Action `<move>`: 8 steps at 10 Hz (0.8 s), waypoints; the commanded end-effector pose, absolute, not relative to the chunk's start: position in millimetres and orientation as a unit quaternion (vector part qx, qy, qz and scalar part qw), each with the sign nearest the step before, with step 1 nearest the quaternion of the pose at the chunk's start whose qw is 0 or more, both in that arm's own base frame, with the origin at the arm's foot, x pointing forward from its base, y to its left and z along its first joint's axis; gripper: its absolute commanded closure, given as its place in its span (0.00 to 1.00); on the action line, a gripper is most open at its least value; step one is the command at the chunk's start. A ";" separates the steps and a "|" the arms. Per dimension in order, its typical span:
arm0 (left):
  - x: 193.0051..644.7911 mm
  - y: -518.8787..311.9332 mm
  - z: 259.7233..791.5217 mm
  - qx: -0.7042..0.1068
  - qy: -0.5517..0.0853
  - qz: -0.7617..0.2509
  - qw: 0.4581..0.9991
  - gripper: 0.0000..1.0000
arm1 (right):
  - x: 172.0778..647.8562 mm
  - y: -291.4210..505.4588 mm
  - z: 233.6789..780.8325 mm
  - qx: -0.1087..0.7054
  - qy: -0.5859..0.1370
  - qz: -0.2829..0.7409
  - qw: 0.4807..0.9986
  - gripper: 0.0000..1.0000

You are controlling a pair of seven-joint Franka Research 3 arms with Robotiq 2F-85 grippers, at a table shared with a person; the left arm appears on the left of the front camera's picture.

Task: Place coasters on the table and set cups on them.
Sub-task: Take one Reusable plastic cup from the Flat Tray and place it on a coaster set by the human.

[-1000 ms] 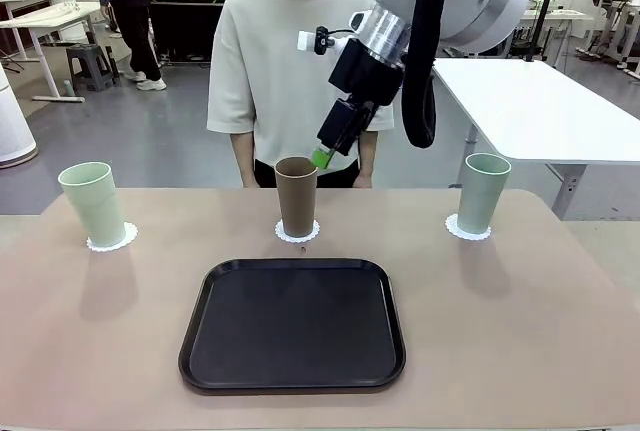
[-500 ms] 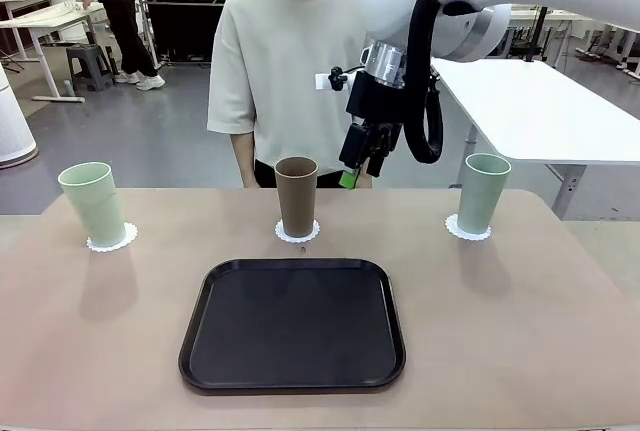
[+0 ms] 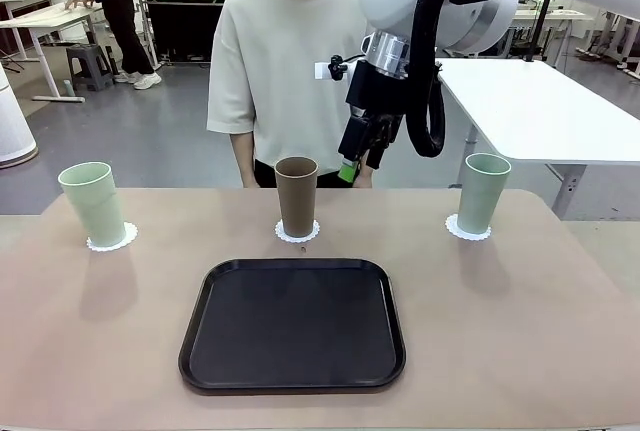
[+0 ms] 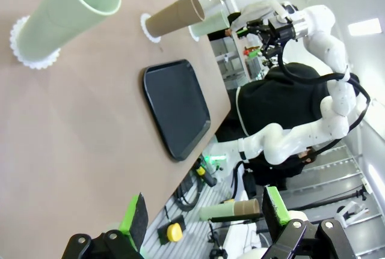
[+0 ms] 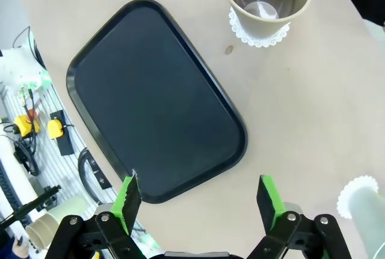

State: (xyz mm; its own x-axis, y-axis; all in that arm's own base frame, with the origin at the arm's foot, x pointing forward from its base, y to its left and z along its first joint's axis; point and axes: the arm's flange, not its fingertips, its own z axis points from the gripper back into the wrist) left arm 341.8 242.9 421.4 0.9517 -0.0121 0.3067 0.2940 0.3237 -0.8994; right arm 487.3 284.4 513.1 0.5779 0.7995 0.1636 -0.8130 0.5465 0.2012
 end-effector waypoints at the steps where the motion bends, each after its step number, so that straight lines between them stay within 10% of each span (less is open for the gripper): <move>1: 340.1 243.4 423.0 -0.576 -0.126 -0.094 0.802 0.00 | 482.9 282.3 507.2 0.131 -0.034 0.456 0.880 0.00; 8: 340.1 243.4 423.0 -0.576 -0.126 -0.094 0.802 0.00 | 487.1 284.2 511.5 0.128 -0.026 0.458 0.879 0.00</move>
